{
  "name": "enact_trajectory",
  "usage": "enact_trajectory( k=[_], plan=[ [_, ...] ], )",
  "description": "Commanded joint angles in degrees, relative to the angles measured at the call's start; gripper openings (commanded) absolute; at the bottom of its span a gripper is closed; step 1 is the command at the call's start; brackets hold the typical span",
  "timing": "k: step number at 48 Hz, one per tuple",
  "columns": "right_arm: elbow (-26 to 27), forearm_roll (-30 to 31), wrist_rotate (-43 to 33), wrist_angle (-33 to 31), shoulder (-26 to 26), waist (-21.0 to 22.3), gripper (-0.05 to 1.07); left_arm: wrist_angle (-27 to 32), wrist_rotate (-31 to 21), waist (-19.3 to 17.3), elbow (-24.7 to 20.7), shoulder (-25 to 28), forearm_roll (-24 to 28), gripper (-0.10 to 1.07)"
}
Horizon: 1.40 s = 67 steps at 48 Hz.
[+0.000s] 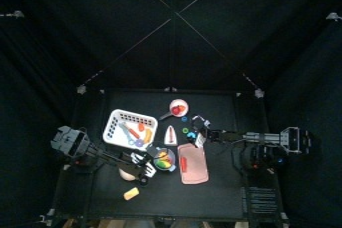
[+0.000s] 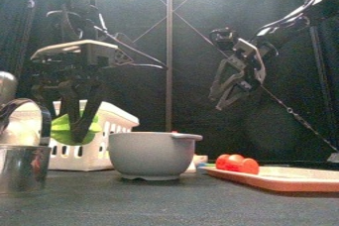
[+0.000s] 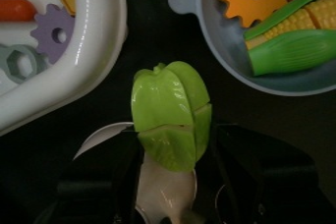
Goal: Place starfruit in plate
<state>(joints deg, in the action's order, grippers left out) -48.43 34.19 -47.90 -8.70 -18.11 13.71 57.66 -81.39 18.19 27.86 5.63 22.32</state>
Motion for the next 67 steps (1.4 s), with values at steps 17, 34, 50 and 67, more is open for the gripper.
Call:
enact_trajectory(
  k=[17, 34, 50, 67],
  plan=[
    [-1.4, -0.1, 0.0, 0.4, -2.9, -0.4, 0.98, -1.8, 0.1, 0.5, -4.6, -9.2, 6.2, 0.73],
    [-3.9, -0.4, 0.0, 0.2, -5.4, -0.7, 0.98, -27.8, -1.8, -3.5, -6.0, -4.2, 11.2, 0.73],
    [-8.3, -1.2, 0.0, 0.0, -10.7, -0.6, 0.98, -54.6, -2.8, -11.2, -8.6, 4.7, 11.3, 0.72],
    [-11.0, -3.3, -0.1, 0.4, -14.3, 0.0, 0.98, -58.5, -2.5, -14.4, -13.1, 9.3, 11.2, 0.74]
  ],
)
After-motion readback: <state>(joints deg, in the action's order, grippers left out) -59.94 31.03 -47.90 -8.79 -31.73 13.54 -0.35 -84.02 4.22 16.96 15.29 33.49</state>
